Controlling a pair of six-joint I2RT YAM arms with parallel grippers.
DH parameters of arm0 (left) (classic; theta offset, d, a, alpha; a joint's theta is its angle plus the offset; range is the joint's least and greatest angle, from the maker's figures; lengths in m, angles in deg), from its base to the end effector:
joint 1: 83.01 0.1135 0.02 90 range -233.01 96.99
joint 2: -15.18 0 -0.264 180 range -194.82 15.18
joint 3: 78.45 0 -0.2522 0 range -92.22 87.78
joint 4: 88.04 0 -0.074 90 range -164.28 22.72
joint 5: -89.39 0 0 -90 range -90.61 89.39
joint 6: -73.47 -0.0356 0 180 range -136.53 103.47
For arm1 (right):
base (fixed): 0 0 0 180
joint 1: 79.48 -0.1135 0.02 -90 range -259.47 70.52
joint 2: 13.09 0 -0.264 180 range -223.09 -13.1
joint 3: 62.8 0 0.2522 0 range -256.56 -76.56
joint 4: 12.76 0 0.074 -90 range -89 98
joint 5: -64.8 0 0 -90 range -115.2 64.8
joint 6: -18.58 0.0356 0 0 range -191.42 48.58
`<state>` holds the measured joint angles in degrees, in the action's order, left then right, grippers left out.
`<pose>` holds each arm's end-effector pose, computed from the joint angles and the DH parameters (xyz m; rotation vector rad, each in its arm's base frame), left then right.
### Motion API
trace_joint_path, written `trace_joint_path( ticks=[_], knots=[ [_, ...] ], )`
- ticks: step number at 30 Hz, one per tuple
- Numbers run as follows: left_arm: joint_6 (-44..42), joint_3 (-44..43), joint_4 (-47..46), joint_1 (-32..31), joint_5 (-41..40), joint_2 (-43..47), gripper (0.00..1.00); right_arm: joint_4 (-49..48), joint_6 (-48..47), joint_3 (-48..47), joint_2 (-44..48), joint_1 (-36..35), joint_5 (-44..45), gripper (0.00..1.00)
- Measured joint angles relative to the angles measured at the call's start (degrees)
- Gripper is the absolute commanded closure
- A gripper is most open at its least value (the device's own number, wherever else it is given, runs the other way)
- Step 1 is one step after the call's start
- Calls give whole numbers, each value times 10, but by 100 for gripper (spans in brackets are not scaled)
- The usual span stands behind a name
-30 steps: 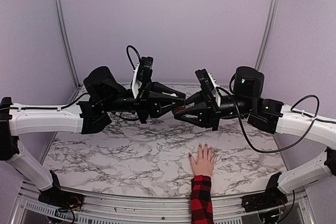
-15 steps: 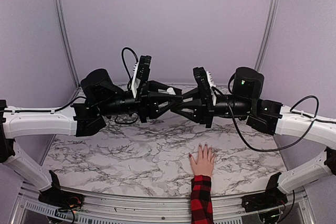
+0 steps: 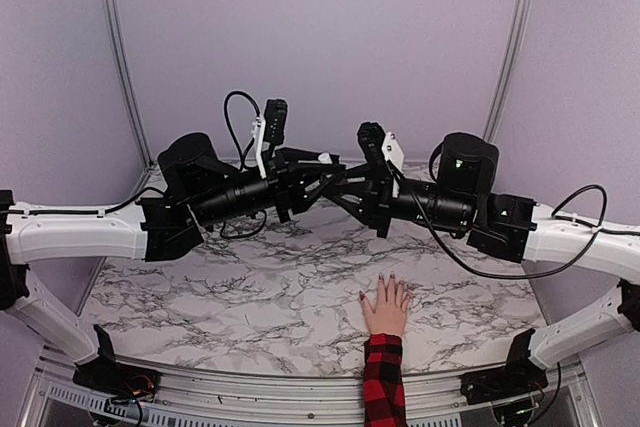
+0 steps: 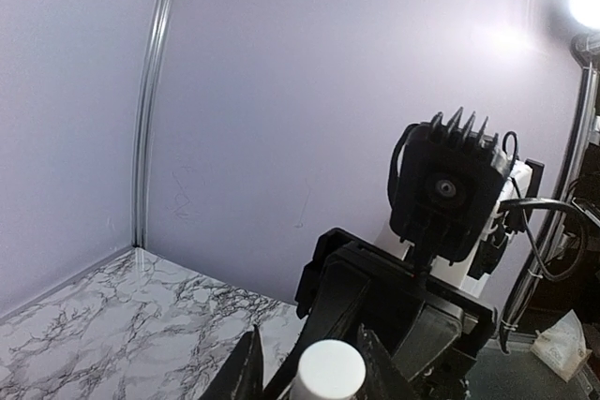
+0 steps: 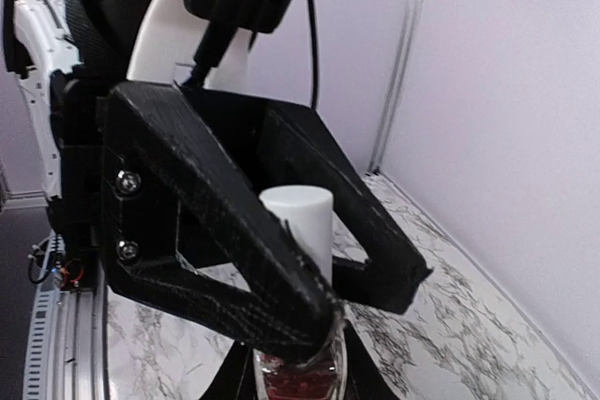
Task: Paint the nails
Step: Screw the nail polish bottle cap onto the nail polish bottle.
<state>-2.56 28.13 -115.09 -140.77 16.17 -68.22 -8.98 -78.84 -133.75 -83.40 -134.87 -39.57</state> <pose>0.1734 -0.2942 0.3638 0.7626 1.1662 -1.2466 0.1583 0.2450 0.3589 -1.0464 1.3293 0.8399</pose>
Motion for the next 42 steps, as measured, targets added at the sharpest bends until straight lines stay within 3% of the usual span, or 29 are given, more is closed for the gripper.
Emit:
trace_joint_path(
  ticks=[6,10,28,35,38,42],
  knots=[
    [37,-6,16,1,-87,-9,70,7,-46,-5,-19,-25,155,100],
    [51,-6,23,4,-113,-9,69,11,-60,-5,-23,-29,211,100],
    [64,-26,34,8,-131,-32,66,11,-80,-14,-38,-41,253,100],
    [65,-32,37,9,-133,-33,85,12,-90,-20,-46,-46,261,100],
    [63,-33,38,9,-130,-33,99,14,-92,-20,-46,-46,263,100],
    [61,-33,40,10,-125,-33,100,16,-92,-20,-46,-46,259,100]
  ],
)
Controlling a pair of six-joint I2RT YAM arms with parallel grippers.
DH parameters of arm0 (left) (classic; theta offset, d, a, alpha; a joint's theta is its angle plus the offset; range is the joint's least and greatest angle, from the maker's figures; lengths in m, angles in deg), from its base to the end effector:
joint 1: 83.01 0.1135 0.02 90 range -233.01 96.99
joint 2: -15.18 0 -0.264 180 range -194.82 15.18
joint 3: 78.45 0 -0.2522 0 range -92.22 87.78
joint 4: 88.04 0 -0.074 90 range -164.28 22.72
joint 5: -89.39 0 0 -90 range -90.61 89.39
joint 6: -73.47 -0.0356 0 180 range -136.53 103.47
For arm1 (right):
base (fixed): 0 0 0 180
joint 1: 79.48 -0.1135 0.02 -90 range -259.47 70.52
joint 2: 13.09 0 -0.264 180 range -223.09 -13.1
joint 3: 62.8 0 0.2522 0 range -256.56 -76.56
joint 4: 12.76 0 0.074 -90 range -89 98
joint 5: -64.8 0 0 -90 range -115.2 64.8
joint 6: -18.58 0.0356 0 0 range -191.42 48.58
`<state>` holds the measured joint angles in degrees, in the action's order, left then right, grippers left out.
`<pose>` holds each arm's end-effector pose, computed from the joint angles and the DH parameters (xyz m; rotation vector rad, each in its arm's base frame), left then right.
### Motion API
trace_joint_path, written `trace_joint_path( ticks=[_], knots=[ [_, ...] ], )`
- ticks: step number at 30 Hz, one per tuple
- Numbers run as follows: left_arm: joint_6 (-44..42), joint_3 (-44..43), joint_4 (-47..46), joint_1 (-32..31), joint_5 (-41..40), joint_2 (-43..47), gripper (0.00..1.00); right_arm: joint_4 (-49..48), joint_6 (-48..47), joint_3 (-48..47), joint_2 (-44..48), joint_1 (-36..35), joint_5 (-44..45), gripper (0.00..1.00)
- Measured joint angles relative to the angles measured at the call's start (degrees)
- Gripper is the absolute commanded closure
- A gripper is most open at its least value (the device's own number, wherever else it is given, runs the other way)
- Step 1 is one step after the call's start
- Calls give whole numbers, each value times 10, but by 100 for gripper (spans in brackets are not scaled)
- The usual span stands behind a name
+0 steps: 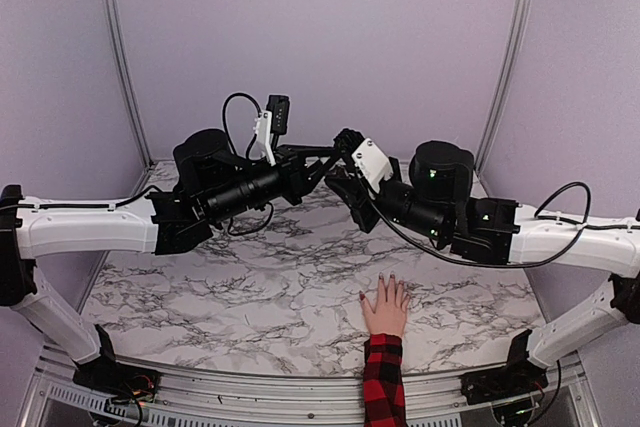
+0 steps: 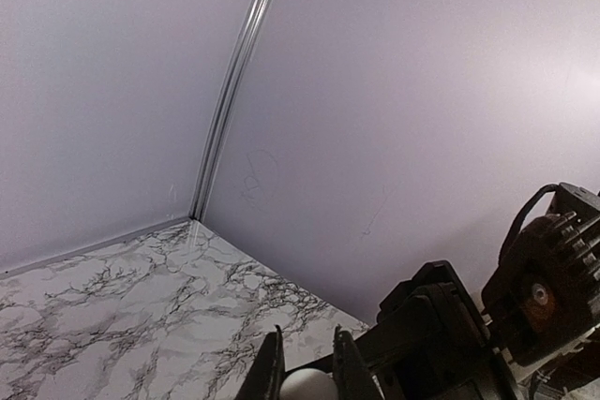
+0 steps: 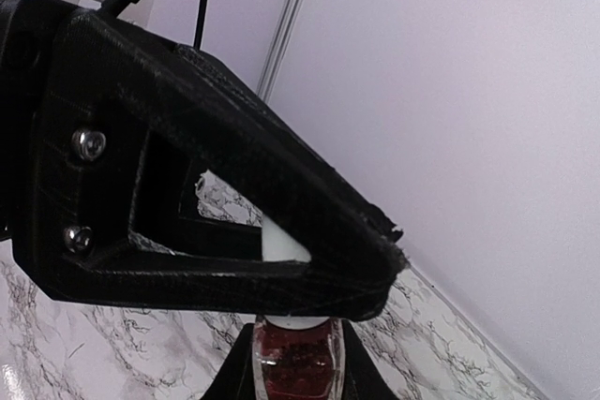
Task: Paint the nails
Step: Screw the nail polish bottle cap onto the nail polish bottle.
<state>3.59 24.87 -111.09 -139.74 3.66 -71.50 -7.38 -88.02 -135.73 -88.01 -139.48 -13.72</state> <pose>0.1951 -0.3022 0.3580 0.5172 1.3480 -1.1700 0.1618 0.2661 0.3457 -0.9390 1.4321 0.3951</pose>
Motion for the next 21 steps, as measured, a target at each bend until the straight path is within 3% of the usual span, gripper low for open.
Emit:
trace_joint_path(
  ticks=[8,21],
  knots=[
    [-5,0,-2,3,43,0,100,8,6,6,15,16,-61,100],
    [-62,2,-2,5,142,7,100,0,68,28,37,91,-325,100]
  ],
)
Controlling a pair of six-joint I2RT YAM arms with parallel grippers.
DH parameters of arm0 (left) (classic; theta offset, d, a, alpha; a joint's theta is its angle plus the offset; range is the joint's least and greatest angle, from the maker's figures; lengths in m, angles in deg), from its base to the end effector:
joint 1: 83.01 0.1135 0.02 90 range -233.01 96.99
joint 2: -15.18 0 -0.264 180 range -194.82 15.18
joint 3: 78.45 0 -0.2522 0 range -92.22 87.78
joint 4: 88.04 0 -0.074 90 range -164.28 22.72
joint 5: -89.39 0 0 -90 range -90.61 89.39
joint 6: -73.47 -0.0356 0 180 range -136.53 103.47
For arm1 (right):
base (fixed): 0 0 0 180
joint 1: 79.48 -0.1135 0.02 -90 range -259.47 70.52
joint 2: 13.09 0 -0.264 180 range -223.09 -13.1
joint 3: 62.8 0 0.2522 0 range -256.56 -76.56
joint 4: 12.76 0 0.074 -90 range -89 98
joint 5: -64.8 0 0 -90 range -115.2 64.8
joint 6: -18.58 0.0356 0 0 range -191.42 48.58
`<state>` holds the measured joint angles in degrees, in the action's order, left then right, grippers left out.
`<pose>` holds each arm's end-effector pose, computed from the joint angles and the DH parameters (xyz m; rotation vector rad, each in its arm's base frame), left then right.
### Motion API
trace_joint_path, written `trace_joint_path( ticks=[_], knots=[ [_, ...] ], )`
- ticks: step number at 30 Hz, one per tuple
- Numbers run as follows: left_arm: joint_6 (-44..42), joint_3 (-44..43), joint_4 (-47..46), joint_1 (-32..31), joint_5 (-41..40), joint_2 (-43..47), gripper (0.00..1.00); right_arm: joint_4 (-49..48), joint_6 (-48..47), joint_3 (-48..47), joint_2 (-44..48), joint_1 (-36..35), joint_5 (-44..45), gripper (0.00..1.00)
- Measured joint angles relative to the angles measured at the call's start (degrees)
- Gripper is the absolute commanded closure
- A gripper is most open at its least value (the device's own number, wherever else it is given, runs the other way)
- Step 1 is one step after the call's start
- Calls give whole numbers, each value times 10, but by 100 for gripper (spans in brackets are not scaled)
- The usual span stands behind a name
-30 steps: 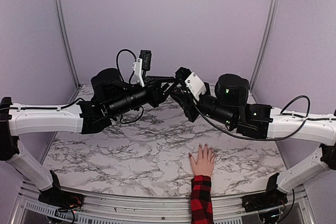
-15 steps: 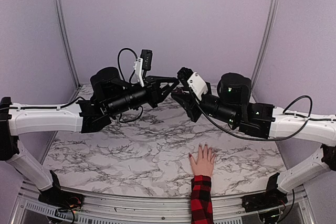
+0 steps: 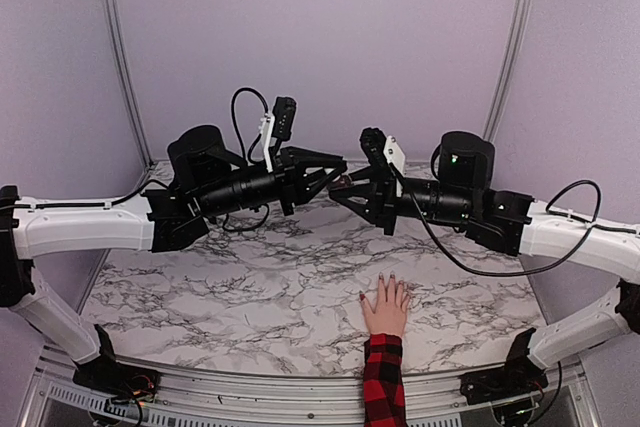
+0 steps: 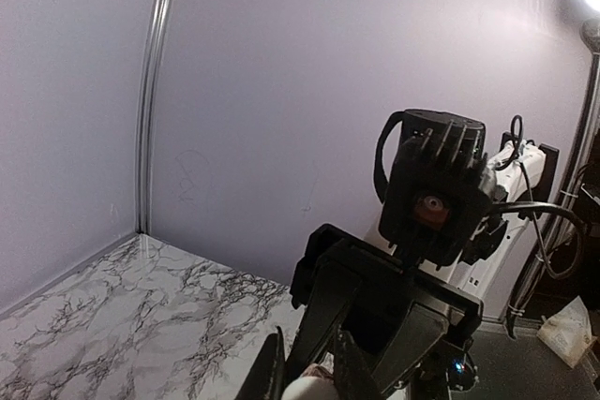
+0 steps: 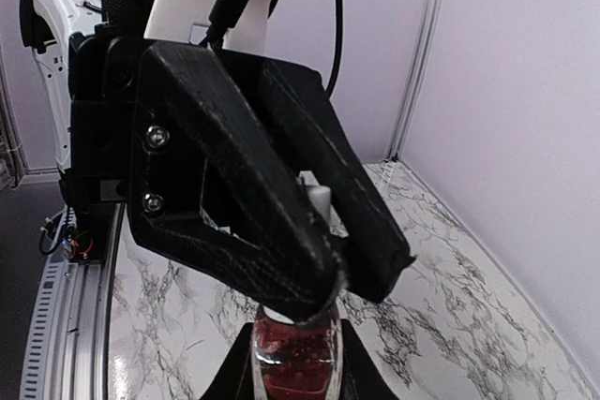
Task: Paint the nails
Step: Screw the nail polish bottle cap onto the nail polish bottle.
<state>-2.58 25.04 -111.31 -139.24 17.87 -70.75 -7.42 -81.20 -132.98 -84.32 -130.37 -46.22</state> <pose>0.1878 -0.3011 0.3614 0.7891 1.2211 -1.2340 0.1754 0.2360 0.3469 -1.1171 1.3429 0.8404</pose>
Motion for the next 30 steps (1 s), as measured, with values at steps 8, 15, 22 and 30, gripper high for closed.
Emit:
trace_joint_path(
  ticks=[8,15,22,30],
  knots=[
    [-43,6,-10,0,82,16,99,-17,29,0,0,12,-123,100],
    [-52,26,8,3,107,36,63,-37,26,2,3,10,-161,100],
    [-91,31,90,11,111,76,60,-52,17,5,7,10,-177,100],
    [-104,31,127,12,115,82,59,-57,12,16,4,10,-186,100]
  ],
)
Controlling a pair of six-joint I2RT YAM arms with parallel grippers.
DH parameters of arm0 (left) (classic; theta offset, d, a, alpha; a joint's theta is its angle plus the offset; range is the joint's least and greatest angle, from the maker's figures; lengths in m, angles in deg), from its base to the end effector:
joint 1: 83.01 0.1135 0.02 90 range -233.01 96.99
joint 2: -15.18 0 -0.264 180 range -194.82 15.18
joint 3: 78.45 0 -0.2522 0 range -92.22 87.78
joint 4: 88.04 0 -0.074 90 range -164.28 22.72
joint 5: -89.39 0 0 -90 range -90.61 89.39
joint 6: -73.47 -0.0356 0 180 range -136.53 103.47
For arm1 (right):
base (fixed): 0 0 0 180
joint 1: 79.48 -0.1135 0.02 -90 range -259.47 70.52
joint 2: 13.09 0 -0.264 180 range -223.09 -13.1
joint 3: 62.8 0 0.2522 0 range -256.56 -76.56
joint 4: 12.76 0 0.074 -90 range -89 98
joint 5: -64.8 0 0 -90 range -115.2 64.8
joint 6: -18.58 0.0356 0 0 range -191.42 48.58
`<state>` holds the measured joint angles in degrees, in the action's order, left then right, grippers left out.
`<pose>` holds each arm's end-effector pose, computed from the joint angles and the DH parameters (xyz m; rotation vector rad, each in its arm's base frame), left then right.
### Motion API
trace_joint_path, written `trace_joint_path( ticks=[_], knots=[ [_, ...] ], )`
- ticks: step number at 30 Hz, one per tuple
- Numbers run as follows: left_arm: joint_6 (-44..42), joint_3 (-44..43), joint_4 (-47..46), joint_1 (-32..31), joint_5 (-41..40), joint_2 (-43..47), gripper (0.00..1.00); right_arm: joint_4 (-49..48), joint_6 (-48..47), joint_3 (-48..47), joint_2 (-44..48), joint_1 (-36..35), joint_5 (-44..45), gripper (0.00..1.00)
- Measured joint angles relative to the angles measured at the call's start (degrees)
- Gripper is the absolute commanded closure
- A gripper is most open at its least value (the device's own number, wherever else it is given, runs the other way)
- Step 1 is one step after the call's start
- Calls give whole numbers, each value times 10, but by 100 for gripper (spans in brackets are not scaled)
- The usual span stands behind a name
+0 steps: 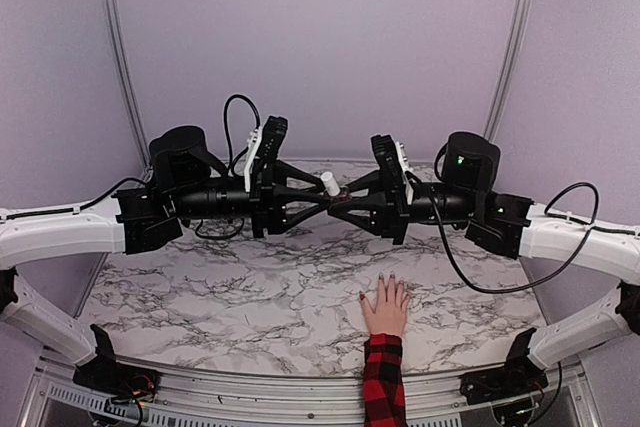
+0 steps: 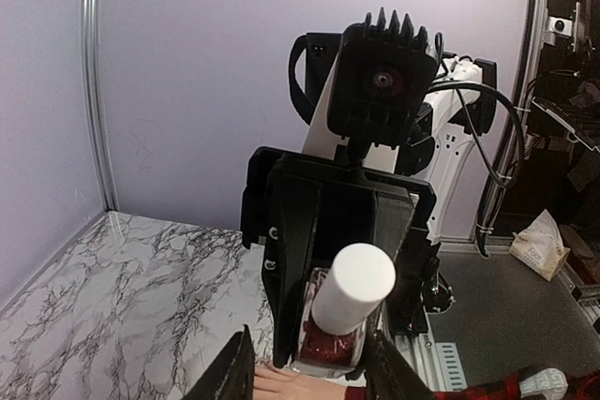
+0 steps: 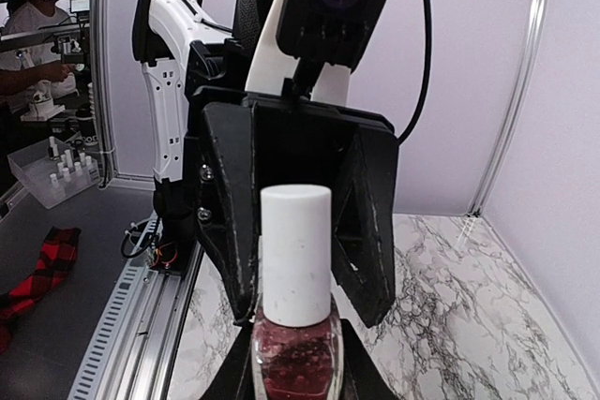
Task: Paint the nails
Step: Screw the nail polish bottle cap onto the nail polish bottle, then pass from the right arm to the left
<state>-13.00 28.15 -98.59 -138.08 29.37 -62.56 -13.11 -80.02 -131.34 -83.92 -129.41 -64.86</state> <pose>0.1684 -0.2722 0.3637 1.0776 1.1806 -1.1932 0.1671 0.2340 0.3494 -1.2827 1.1355 1.0976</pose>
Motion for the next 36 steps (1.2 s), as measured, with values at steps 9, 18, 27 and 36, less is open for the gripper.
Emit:
trace_joint_path(
  ticks=[9,18,27,36],
  knots=[
    [1,-5,7,-1,9,0,56,-5,0,4,-15,0,-5,100],
    [0,-6,7,-1,8,0,65,-7,0,4,-16,0,-9,100],
    [0,-6,7,-1,1,0,66,-13,0,11,-24,0,-14,100],
    [-20,-7,9,-4,4,0,96,-13,18,12,-25,1,-7,98]
  ],
)
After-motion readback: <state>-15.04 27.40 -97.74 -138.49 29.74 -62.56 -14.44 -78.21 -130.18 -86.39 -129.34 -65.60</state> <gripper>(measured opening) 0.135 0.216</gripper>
